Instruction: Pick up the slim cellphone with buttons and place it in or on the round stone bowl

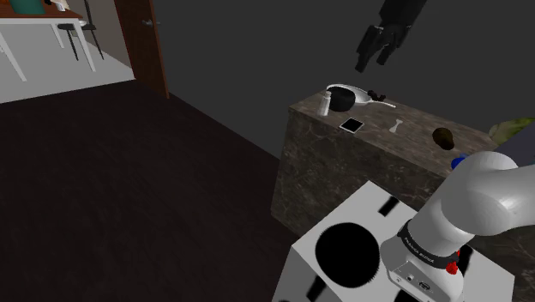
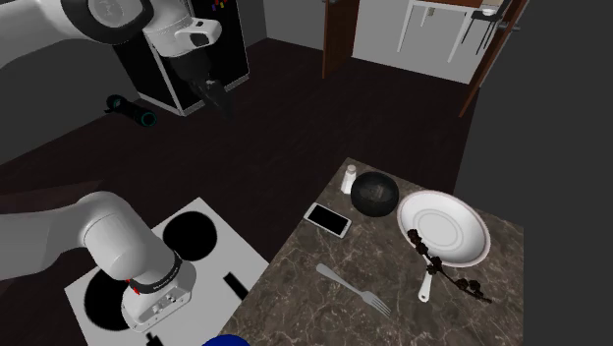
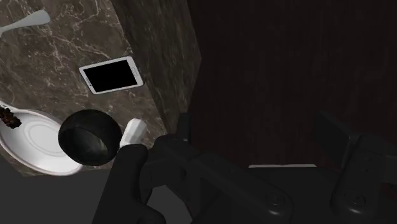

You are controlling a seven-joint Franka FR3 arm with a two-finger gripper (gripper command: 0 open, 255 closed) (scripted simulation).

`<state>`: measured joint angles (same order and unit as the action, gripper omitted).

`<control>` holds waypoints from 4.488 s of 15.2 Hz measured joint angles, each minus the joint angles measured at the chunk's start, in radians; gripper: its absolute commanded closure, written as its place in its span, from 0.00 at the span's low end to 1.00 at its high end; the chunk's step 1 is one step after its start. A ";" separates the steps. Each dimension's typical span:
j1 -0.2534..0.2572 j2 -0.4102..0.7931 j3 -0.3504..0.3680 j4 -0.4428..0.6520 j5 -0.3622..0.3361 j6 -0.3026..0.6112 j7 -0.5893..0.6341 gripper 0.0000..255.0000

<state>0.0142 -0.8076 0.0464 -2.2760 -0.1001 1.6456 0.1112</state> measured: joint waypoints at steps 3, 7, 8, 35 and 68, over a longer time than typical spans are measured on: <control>-0.005 0.006 0.038 -0.039 -0.030 0.039 0.026 0.00; -0.029 0.027 0.148 -0.157 -0.133 0.149 0.111 0.00; -0.040 0.035 0.169 -0.186 -0.165 0.180 0.129 0.00; -0.475 1.177 0.591 -0.199 -1.532 -0.181 1.214 0.00; -0.535 1.010 0.573 -0.232 -1.550 -0.065 1.111 1.00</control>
<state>-0.5205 0.2029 0.6191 -2.5075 -1.6502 1.5809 1.2220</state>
